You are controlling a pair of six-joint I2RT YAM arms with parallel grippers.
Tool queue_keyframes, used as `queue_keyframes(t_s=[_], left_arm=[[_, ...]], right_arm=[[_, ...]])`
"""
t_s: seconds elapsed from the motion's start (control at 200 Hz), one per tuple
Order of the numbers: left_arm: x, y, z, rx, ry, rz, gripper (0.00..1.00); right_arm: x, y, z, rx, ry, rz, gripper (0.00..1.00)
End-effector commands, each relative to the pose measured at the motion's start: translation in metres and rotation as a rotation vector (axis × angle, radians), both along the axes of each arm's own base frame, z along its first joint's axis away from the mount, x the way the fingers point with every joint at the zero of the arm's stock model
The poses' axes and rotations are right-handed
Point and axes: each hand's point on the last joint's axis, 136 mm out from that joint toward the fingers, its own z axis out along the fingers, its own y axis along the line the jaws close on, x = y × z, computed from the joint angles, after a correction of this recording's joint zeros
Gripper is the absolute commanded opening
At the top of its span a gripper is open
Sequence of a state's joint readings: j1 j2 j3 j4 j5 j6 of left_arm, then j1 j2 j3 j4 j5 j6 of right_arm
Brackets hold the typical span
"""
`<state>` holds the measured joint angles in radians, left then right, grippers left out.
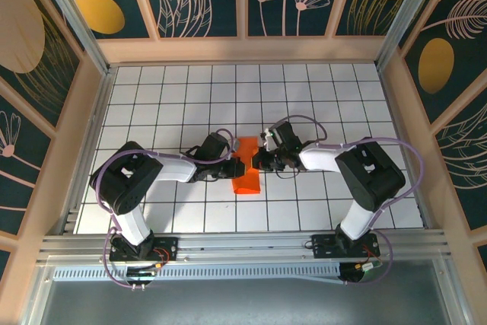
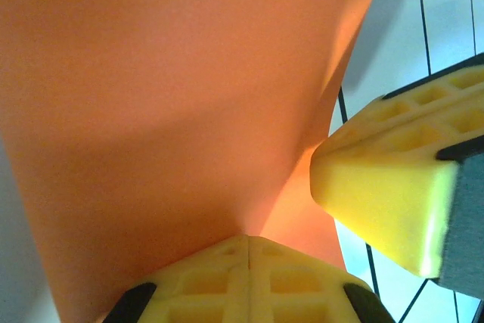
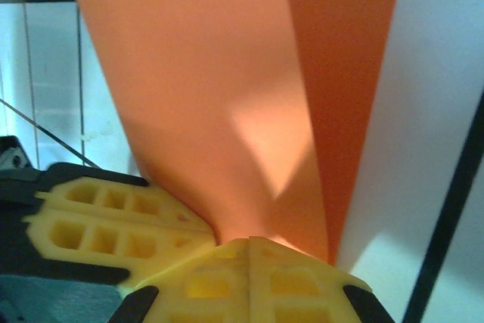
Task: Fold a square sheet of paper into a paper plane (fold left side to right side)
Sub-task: Hold the square sheet of paper at the center of the table.
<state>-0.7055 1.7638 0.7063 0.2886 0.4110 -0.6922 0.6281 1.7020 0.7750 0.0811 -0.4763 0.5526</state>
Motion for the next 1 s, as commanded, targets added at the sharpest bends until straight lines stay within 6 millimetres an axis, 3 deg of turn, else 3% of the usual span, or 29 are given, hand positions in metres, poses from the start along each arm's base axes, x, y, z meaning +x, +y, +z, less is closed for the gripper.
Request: queue_keyframes(t_s=[0.0,0.22,0.33,0.691,0.936,0.996], left_arm=[[-0.008,0.006,-0.021,0.062,0.043,0.000,0.00],[-0.009,0.006,-0.022,0.063,0.042,-0.003,0.00],[-0.010,0.006,-0.021,0.061,0.043,-0.002,0.00],[-0.019,0.008,-0.017,0.031,0.056,0.000,0.00],[-0.042,0.016,-0.021,0.021,0.100,0.002,0.00],[-0.046,0.017,-0.013,0.007,0.090,0.006,0.00]], right_arm=[[0.017,0.016,0.026,0.081,-0.075,0.023,0.00],[0.033,0.035,0.020,0.110,-0.068,0.042,0.00],[0.038,0.036,0.008,0.083,-0.049,0.035,0.00],[0.029,0.014,-0.042,-0.066,0.043,-0.003,0.00],[0.029,0.006,-0.053,-0.112,0.058,-0.008,0.00],[0.029,0.006,-0.055,-0.117,0.058,-0.007,0.00]])
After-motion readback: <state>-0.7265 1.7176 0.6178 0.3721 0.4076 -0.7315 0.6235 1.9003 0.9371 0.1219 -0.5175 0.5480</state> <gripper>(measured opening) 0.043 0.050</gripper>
